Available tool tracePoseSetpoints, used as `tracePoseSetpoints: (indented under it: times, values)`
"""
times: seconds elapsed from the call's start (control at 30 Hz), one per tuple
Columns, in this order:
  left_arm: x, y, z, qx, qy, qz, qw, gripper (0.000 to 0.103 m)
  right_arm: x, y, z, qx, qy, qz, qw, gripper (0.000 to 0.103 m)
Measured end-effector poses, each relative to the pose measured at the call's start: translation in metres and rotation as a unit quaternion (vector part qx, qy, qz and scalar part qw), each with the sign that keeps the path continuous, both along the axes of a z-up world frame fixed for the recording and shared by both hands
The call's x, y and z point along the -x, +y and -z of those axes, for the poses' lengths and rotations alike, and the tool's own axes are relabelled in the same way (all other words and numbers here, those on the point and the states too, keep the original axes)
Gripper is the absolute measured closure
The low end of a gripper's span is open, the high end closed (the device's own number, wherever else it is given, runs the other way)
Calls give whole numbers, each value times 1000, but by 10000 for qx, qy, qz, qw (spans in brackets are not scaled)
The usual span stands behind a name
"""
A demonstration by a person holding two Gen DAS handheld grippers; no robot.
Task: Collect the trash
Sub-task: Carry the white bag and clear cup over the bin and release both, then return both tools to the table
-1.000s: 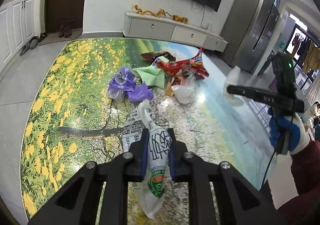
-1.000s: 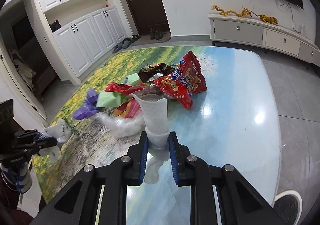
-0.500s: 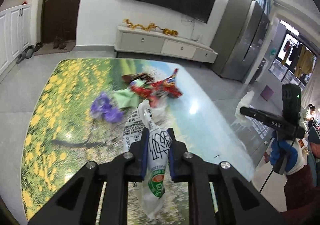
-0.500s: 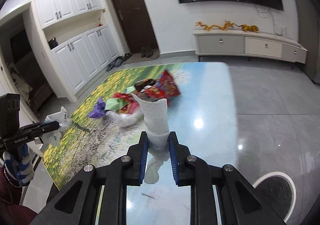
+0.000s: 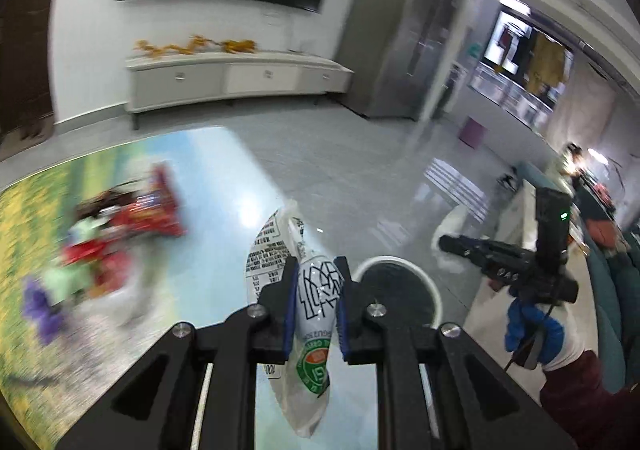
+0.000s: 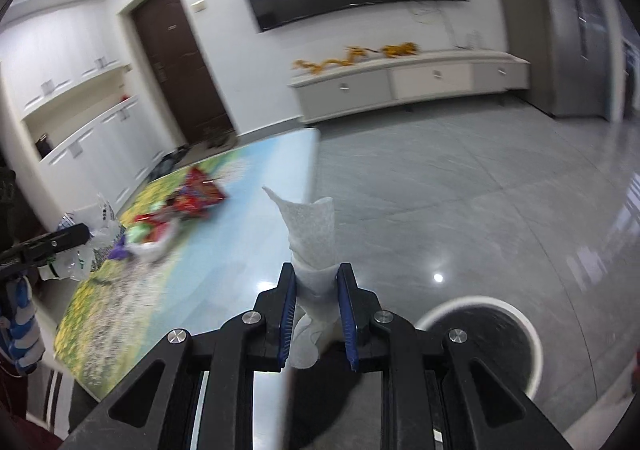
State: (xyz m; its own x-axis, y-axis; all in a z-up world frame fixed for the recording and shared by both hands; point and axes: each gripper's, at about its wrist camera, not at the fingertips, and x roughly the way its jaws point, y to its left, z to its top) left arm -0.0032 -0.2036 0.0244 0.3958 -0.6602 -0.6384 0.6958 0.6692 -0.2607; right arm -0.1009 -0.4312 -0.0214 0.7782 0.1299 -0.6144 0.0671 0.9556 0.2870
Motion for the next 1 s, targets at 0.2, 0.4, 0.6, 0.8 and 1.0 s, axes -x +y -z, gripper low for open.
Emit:
tracePoseSetpoints:
  times: [0.2, 0.4, 0.6, 0.8, 1.0]
  values:
    - [-5, -103, 23, -60, 292, 671, 9973, 87, 15, -55, 29, -50, 393, 621, 9973, 83]
    - [-9, -188, 57, -259, 641, 1119, 9913, 86, 25, -96, 64, -200, 817, 1070, 9907, 83]
    - [-10, -249, 94, -466, 1111, 1400, 9828, 77, 25, -116, 98, -330, 1225, 1413, 9818, 81]
    - [-13, -274, 109, -470, 1495, 1468, 9767, 46, 27, -130, 115, -302, 1528, 1840, 9705, 66]
    - [-1, -255, 93, -559, 1023, 1440, 9827, 46, 36, -132, 110, -298, 1482, 1995, 9682, 63]
